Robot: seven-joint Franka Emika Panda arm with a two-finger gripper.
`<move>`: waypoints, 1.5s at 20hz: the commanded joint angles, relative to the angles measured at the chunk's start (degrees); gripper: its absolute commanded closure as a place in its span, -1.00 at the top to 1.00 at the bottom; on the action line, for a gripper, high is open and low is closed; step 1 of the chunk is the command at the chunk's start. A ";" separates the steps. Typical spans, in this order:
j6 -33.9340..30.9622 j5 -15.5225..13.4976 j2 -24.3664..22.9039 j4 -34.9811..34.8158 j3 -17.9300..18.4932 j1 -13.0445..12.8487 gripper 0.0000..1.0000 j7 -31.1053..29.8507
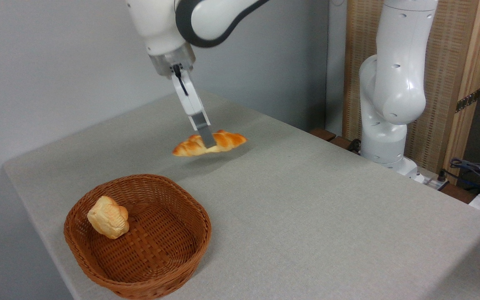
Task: Put bread into the basket
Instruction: 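Lift the croissant and carry it over the wicker basket, then open the gripper to drop the croissant into the basket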
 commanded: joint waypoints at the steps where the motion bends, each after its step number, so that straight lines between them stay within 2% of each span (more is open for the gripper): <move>1: 3.95 1.78 0.65 5.58 0.14 4.75 -0.28 -0.30; 4: 11.08 1.87 1.17 5.85 0.14 8.62 -0.27 -0.38; 7: 17.48 3.45 3.10 5.85 0.14 12.22 -0.23 -0.30; 10: 25.05 3.37 5.13 5.77 0.14 14.25 -0.23 -0.47; 11: 26.90 3.28 5.48 5.77 0.14 14.95 -0.04 -0.47; 12: 28.66 3.36 5.83 5.77 0.14 15.05 0.23 -0.39; 14: 30.69 3.37 6.88 5.77 0.14 15.22 0.89 -0.38; 15: 31.48 3.37 7.06 5.77 0.23 15.31 1.00 -0.38; 26: 31.84 3.37 7.33 5.76 0.31 15.31 1.00 -0.82; 30: 30.61 3.54 4.96 5.77 1.90 15.22 1.00 -1.00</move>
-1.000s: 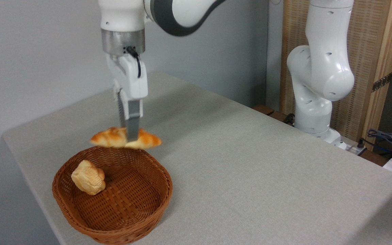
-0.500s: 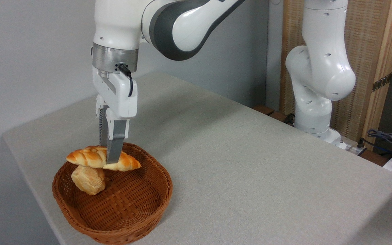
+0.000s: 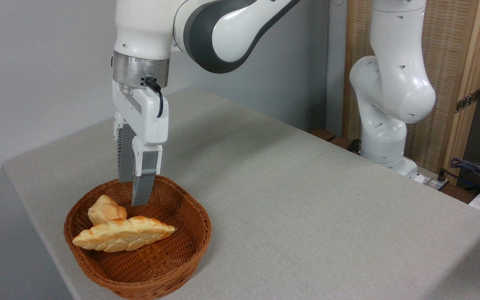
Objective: Put bread into the basket
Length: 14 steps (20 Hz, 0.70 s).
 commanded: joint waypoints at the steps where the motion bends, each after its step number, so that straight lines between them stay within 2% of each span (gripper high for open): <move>1: -2.59 0.77 -2.70 0.12 2.20 -0.11 1.00 -1.00; 3: -8.03 0.69 -4.63 0.12 3.97 -0.19 1.00 -0.91; 6: -14.37 0.16 -5.08 0.21 4.06 -0.19 1.00 -1.27; 9: -17.46 -0.89 -5.08 0.21 4.06 -0.19 1.00 -2.23; 12: -20.88 -4.58 -5.17 0.47 5.64 -0.19 1.00 -2.15; 14: -22.56 -4.59 -5.08 1.70 5.64 -0.19 1.00 -2.15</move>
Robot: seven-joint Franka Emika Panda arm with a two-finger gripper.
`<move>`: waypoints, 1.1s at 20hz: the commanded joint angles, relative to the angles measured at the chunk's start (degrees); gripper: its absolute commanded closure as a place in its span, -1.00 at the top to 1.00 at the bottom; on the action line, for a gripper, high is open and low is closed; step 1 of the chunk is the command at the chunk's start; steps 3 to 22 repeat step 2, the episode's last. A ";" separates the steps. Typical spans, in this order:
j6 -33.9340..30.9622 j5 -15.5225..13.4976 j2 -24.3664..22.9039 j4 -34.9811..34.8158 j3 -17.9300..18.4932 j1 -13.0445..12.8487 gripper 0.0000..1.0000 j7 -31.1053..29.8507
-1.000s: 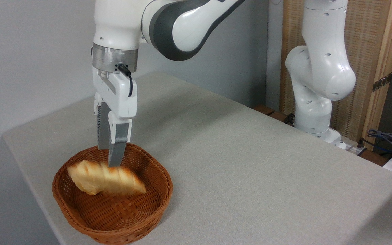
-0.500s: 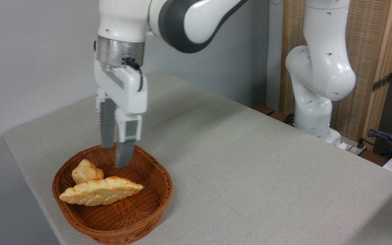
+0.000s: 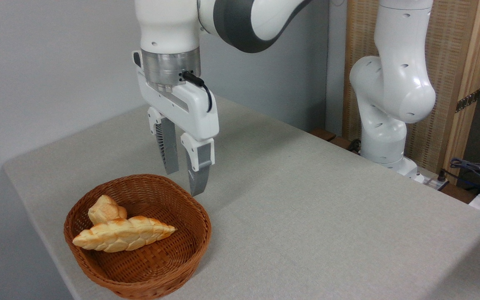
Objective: Put bread into the basket
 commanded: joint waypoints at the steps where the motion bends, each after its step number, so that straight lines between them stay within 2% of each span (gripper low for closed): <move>1: -3.38 -1.46 -0.18 1.66 1.09 -0.29 1.00 -0.45; 22: -3.38 -1.46 -0.18 1.66 1.35 -0.29 1.00 -0.28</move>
